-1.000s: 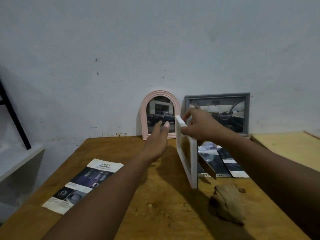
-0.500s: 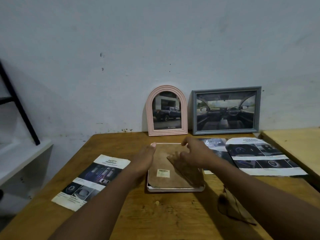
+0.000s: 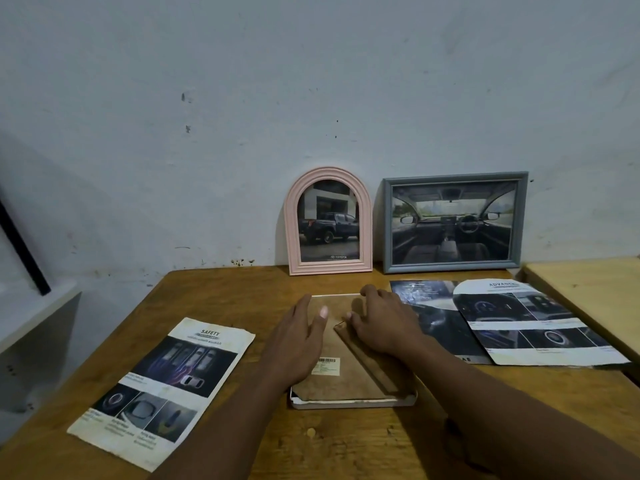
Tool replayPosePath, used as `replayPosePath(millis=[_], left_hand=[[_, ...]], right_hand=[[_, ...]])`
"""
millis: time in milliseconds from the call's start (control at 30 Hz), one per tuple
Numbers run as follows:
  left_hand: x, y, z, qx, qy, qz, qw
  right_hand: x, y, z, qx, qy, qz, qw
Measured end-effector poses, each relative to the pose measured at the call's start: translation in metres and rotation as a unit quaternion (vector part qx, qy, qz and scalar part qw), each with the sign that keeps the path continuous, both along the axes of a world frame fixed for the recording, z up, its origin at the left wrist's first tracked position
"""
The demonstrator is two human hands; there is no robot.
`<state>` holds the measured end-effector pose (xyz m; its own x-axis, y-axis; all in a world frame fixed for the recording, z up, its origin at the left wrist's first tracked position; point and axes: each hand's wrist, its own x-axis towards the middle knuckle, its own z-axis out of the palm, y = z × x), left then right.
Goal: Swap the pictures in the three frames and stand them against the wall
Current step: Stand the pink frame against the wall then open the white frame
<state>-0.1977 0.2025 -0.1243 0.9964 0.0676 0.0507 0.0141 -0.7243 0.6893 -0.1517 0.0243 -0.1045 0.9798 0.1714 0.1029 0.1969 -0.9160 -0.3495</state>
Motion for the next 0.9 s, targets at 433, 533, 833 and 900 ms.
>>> replayPosePath(millis=[433, 533, 833, 900], left_hand=[[0.002, 0.004, -0.010, -0.033, 0.004, 0.035, 0.999], [0.003, 0.003, -0.009, -0.036, 0.001, 0.041, 0.999], [0.003, 0.002, -0.007, -0.043, -0.002, 0.032, 0.999], [0.004, 0.003, -0.007, -0.045, -0.017, 0.018, 0.999]], right_hand=[[0.020, 0.015, -0.007, 0.027, -0.010, -0.094, 0.995], [0.032, 0.013, -0.006, 0.087, -0.007, -0.122, 0.989], [0.037, 0.008, 0.002, 0.183, -0.077, -0.113, 0.974], [0.035, 0.007, 0.003, 0.204, -0.106, -0.104, 0.968]])
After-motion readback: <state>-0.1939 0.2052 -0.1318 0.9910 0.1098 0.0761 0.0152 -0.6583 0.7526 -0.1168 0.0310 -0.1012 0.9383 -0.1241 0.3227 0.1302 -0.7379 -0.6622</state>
